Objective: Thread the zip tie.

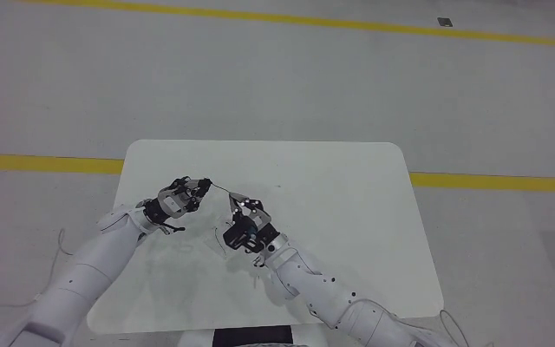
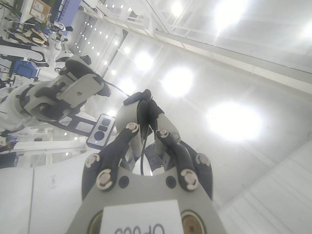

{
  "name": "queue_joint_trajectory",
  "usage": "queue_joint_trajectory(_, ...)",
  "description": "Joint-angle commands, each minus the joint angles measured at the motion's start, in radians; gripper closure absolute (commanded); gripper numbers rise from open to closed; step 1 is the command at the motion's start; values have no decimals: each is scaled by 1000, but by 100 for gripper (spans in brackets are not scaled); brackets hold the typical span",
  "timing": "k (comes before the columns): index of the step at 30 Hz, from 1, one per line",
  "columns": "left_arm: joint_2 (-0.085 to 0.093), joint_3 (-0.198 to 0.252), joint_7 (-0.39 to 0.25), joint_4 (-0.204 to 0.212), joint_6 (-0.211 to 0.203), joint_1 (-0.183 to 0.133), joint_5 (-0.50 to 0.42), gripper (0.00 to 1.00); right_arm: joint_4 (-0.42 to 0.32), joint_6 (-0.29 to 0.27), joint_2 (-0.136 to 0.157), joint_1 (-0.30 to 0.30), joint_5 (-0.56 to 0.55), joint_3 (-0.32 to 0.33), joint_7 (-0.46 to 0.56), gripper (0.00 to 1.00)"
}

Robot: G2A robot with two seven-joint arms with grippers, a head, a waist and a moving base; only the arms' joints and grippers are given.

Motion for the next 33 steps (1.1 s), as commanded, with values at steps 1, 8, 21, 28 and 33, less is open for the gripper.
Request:
queue_joint_trajectory(1, 0, 0, 0, 0, 0, 0, 0, 100, 3, 0, 0, -2, 0, 2, 9, 100)
queue_joint_trajectory(8, 0, 0, 0, 0, 0, 0, 0, 100, 12, 0, -1, 1, 0, 3, 32, 100)
queue_joint_trajectory(21, 0, 0, 0, 0, 0, 0, 0, 100, 18, 0, 2, 7, 0, 2, 66, 100)
queue_joint_trajectory(28, 0, 0, 0, 0, 0, 0, 0, 100, 14, 0, 8, 10, 0, 1, 78, 100)
queue_joint_trajectory(33, 0, 0, 0, 0, 0, 0, 0, 100, 11, 0, 11, 9, 0, 3, 83, 100)
